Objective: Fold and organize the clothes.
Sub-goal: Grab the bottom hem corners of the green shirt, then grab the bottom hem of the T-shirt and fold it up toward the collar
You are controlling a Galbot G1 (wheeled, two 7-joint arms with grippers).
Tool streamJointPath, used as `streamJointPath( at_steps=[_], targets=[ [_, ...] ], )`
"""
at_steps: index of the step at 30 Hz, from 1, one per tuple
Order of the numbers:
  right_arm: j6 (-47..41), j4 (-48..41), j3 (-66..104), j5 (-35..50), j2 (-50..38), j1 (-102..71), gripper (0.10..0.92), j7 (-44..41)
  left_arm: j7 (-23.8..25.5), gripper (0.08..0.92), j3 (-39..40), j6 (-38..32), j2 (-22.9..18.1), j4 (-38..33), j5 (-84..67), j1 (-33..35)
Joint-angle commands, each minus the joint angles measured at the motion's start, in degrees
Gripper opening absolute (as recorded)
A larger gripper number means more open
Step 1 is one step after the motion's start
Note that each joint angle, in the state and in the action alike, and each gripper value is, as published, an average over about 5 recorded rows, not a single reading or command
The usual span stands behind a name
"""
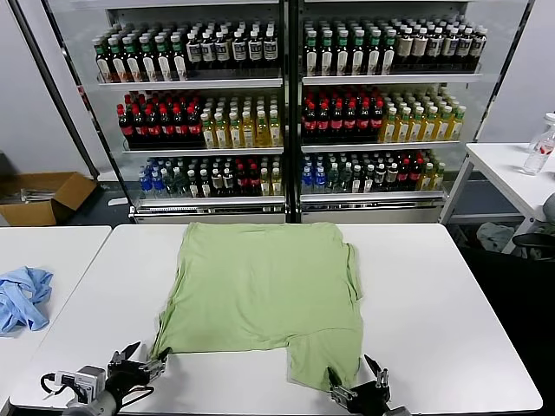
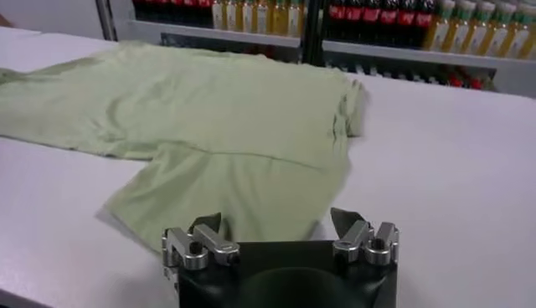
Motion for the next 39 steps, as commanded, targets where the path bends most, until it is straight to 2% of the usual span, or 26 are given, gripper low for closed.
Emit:
streamJointPath(
  at_steps=[1, 9, 13, 18, 21, 25, 31, 36, 39],
  targets=[
    [-2.2, -1.2, -0.9, 4.5, 0.1, 0.6, 0.594, 1.9, 0.7, 0.499, 1.7, 0.3, -0.6, 0.3, 2.5, -0.2],
    [-1.6, -1.4, 0.0, 5.7, 0.1, 1.0, 0.360, 1.2, 1.8, 0.274, 2.0, -1.2, -0.6, 0.5, 2.9, -0.5],
    [0.6, -1.3, 2.6, 5.7, -0.7, 1.3, 0.247, -1.5, 3.1, 0.155, 2.4, -6.0, -0.5, 0.6, 3.6, -0.7],
    [1.1, 2.2, 8.1, 8.8, -3.7, 1.1, 0.122, -4.7, 3.4, 0.087, 3.1, -9.4, -0.3, -1.3, 3.5, -0.8],
    [0.4, 5.7, 11.4, 10.2, -4.9, -1.9, 0.108, -5.6, 3.3, 0.084, 3.0, -10.9, 0.1, -2.9, 3.8, 1.1],
    [0.0, 12.2, 17.4, 10.4, -6.1, -14.0, 0.108, -7.2, 2.7, 0.084, 1.1, -12.6, 1.1, -7.4, 5.1, 9.9],
    [0.5, 20.3, 27.0, 10.8, -6.0, -26.6, 0.108, -9.2, -0.5, 0.084, -1.1, -7.4, 1.7, -15.8, 3.3, 19.6],
    [0.4, 23.8, 27.9, 10.3, -4.9, -28.5, 0.108, -9.6, -1.6, 0.084, -3.4, -2.0, 2.1, -20.1, 5.0, 21.6],
    [0.3, 22.2, 25.5, 9.9, -4.8, -22.2, 0.108, -8.9, -2.2, 0.084, -6.1, -3.4, 3.3, -18.1, 2.7, 17.6]
  ],
)
